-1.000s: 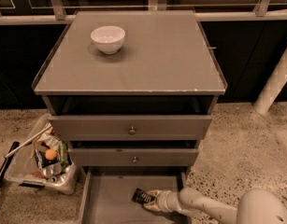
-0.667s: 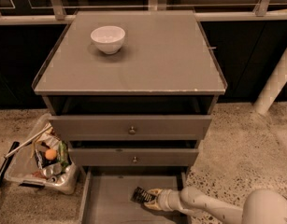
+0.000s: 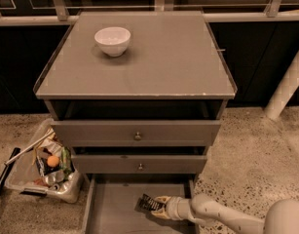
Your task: Pick rxbar chocolate from bottom drawer and place on counter
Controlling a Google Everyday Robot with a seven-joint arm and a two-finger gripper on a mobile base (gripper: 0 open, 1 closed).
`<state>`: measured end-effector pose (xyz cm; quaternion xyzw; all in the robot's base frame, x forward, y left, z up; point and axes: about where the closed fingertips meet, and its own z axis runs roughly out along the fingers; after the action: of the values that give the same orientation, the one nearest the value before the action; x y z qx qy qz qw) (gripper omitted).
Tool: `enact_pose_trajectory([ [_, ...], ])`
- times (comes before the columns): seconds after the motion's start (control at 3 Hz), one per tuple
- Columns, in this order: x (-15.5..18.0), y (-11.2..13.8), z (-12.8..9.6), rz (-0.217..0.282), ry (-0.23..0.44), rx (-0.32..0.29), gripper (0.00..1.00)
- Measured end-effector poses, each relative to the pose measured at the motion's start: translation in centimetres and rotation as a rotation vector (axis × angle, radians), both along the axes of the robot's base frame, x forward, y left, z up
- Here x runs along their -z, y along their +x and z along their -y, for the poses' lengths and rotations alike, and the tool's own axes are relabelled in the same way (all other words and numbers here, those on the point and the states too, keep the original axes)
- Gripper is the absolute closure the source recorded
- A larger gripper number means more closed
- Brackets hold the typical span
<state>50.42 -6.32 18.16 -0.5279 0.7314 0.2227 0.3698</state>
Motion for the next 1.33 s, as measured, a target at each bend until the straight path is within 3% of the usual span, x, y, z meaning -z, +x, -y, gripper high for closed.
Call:
enact_pose_trajectory([
  [1.33, -7.4, 0.3, 2.4, 0.076, -0.035, -0.021, 1.0],
])
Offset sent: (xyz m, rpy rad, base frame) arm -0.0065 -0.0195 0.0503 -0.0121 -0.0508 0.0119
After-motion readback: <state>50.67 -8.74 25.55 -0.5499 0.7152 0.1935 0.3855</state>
